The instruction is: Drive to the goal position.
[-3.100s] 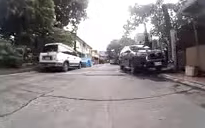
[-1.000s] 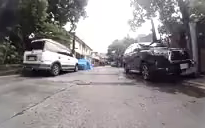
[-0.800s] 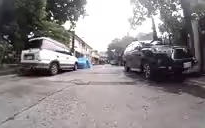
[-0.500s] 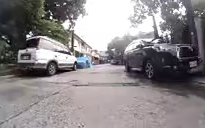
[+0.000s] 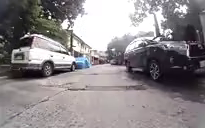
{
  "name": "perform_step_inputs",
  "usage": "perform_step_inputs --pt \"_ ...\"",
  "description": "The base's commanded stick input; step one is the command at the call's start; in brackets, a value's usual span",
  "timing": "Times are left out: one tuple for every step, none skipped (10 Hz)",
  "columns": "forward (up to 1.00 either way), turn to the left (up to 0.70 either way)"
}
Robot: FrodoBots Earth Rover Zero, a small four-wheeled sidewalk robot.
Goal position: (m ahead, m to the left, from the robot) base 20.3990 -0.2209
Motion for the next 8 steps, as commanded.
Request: perform_step_inputs --pt "0.70 0.00" --pt "0.70 0.00" --pt "0.70 0.00" --pt "0.70 0.00" --pt "0.70 0.00" --pt "0.70 0.00" --pt "0.70 0.00" --pt "0.70 0.00"
